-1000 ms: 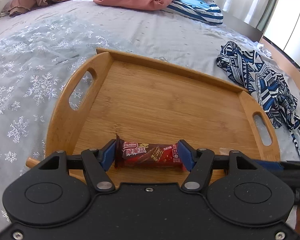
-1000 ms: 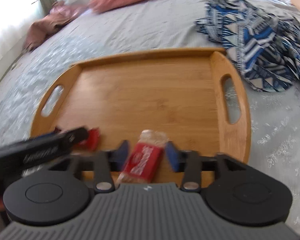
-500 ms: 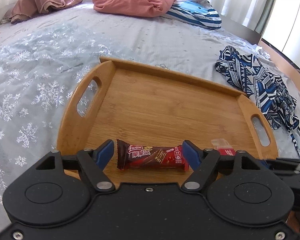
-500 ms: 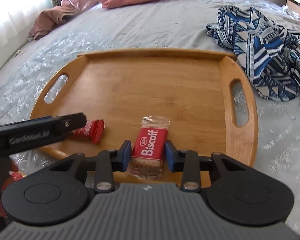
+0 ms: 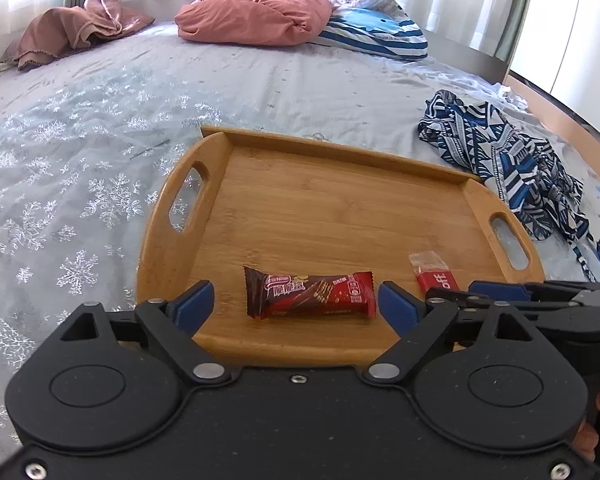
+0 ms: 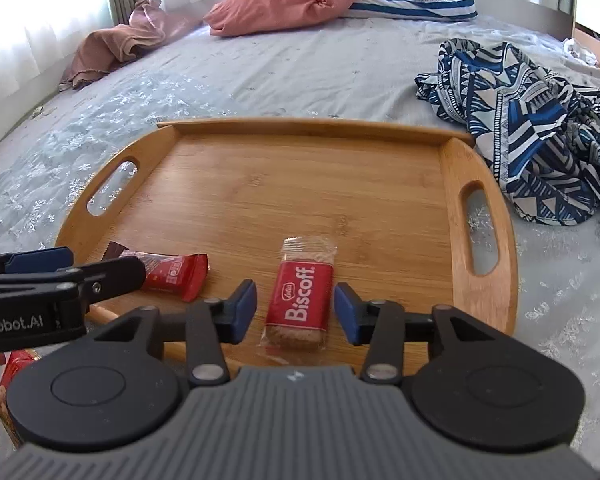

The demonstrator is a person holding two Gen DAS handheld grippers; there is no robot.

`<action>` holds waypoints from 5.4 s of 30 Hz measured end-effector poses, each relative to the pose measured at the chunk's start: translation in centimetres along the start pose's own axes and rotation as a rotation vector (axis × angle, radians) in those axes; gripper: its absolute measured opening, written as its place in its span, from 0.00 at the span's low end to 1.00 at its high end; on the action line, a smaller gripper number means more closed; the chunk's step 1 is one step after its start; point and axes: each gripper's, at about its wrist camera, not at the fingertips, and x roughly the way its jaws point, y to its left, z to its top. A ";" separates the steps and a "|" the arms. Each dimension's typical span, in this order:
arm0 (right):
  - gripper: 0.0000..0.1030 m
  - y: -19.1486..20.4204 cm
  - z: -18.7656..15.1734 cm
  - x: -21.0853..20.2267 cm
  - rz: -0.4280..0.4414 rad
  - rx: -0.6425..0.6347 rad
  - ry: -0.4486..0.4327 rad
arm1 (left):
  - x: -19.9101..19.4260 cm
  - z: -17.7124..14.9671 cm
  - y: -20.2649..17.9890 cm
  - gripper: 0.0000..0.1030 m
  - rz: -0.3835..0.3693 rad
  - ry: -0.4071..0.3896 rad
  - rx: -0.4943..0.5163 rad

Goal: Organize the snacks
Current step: 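Move both tools back over the snack pile, then grasp the red-and-gold nut bag with the left tool while the right tool grasps the yellow Ameria pack, then lower both packs onto the wooden tray and open both tools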

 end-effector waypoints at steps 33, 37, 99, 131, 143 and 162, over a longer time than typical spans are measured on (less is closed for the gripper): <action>1.00 4.0 -13.0 -13.8 0.044 -0.239 -0.216 | -12.2 -10.8 3.2 1.00 -0.054 -0.095 0.049; 1.00 5.2 -15.3 -14.2 0.048 -0.280 -0.220 | -12.1 -12.2 3.7 1.00 -0.055 -0.088 0.029; 0.63 8.5 -20.1 -12.4 -0.032 -0.200 -0.239 | -11.3 -12.8 5.7 0.45 -0.015 -0.097 -0.035; 0.60 2.3 -11.5 -15.3 -0.106 0.023 -0.338 | -10.1 -5.0 4.6 0.44 -0.027 -0.125 -0.051; 0.60 -2.2 -6.0 -10.5 -0.116 0.168 -0.307 | -5.6 -1.9 4.1 0.44 -0.021 -0.086 -0.083; 0.60 -4.0 -2.9 -1.9 -0.153 0.183 -0.202 | 0.6 -1.6 2.7 0.44 0.051 -0.086 -0.022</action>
